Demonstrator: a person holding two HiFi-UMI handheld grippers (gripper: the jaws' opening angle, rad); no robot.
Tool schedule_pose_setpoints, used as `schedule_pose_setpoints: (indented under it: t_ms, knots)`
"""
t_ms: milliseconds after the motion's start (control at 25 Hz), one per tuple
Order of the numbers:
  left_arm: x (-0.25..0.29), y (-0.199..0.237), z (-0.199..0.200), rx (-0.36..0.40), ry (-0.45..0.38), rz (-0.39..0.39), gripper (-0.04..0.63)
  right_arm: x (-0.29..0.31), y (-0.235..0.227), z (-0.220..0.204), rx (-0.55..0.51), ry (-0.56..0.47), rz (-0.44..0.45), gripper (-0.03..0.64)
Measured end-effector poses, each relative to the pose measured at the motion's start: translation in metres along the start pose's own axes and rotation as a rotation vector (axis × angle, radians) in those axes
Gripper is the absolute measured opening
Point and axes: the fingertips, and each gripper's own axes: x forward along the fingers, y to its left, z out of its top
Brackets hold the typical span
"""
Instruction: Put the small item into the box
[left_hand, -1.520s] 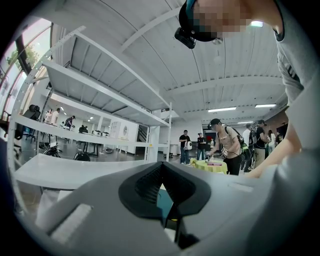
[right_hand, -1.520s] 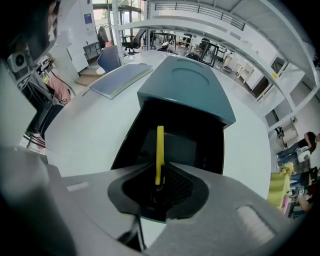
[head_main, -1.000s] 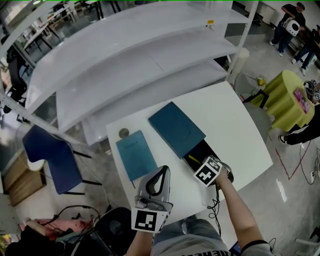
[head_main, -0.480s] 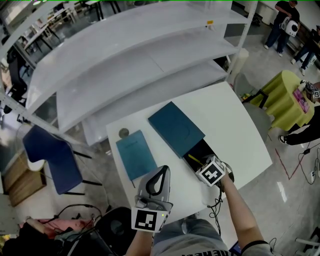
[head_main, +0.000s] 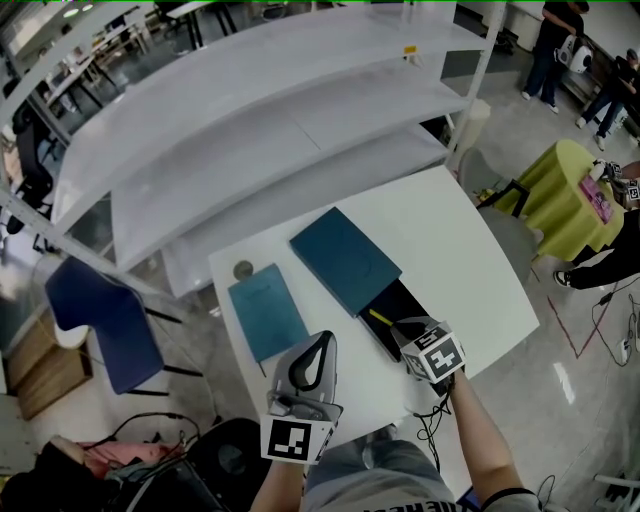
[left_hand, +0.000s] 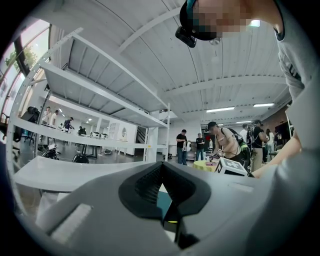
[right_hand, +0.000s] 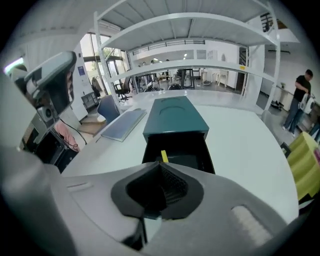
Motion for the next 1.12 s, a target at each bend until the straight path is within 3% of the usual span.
schedule_pose_setpoints:
  t_ms: [440,1120]
  knots:
    - [-0.004,-0.013,0.007,0.023,-0.012,-0.007,0.02,-0.035,0.01,0.012,0.09,-0.254,-0.005,0.003]
    - [-0.018,-0.041,0.019,0.036,-0.044,-0.024,0.02,-0.103,0.035,0.022,0.068,-0.494,-0.062,0.005]
